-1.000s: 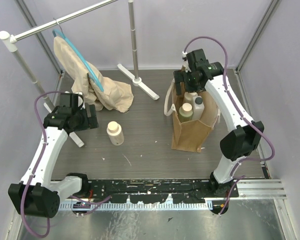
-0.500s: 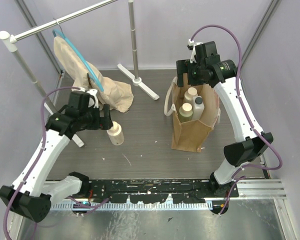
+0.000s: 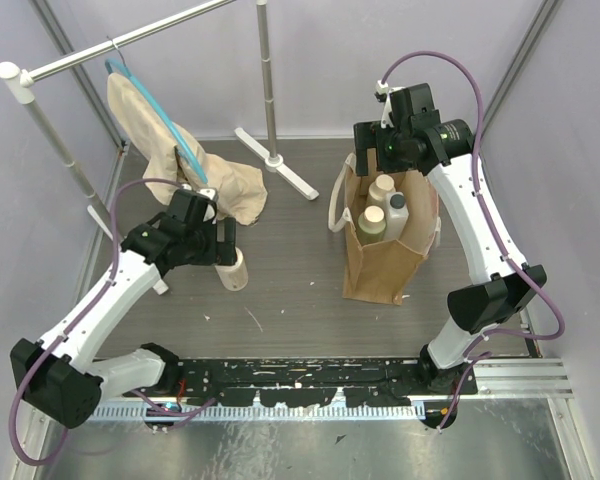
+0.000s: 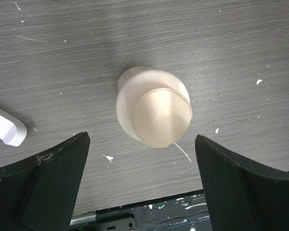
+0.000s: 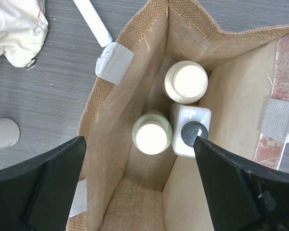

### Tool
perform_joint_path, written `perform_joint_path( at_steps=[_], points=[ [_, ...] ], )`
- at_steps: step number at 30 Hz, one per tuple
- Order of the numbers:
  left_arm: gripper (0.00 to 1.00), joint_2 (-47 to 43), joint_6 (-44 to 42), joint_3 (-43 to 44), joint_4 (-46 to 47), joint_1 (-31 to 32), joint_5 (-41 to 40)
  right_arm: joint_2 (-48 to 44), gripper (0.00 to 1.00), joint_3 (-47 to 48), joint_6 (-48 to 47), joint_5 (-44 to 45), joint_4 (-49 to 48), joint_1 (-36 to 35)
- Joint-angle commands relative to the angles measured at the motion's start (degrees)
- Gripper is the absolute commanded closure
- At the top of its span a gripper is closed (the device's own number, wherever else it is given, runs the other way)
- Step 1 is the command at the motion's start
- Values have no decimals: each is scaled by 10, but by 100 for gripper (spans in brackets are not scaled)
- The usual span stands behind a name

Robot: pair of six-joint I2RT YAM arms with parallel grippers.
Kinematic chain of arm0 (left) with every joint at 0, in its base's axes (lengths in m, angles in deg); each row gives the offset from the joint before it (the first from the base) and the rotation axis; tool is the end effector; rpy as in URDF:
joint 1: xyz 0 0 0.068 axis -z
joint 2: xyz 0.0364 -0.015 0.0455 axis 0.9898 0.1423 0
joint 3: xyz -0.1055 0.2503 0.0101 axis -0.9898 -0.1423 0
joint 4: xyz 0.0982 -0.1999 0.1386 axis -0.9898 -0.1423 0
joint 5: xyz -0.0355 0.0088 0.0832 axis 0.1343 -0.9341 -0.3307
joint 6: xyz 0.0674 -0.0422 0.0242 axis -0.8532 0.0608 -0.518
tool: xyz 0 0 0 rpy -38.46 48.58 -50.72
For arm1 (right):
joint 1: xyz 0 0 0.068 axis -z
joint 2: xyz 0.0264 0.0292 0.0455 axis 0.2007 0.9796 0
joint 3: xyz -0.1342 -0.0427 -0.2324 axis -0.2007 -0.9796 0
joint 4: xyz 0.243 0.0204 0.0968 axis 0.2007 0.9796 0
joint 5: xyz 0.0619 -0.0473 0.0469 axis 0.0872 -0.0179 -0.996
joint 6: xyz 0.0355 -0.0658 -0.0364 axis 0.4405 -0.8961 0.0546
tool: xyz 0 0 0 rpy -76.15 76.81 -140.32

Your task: Place the personal care products into the canvas bag

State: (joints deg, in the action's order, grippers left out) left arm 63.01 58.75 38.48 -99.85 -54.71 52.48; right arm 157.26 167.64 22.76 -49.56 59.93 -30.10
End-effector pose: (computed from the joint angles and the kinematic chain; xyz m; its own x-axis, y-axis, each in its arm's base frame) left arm 0.2221 -0.1077 0.2724 -0.8168 0.0304 -0.5761 0.1416 0.9786 -0.1492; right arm 0.3432 0.1115 0.4100 -0.6899 -0.1228 -0.7134 -0.2172 0.9752 0.0422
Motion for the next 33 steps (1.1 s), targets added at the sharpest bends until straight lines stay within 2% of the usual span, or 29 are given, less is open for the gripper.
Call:
perform_joint_path(
  at_steps=[1, 7, 27, 33],
  points=[
    [2, 12, 6, -21, 54, 2, -13, -19, 0, 8, -9, 16, -4, 3],
    [2, 37, 5, -43, 97, 4, 17, -25, 0, -5, -13, 22, -6, 3],
    [0, 54, 8, -126, 207, 24, -4, -33, 0, -23, -16, 23, -8, 3],
    [10, 56, 10, -141, 233, 30, 2, -27, 0, -19, -17, 18, -3, 3]
  ],
)
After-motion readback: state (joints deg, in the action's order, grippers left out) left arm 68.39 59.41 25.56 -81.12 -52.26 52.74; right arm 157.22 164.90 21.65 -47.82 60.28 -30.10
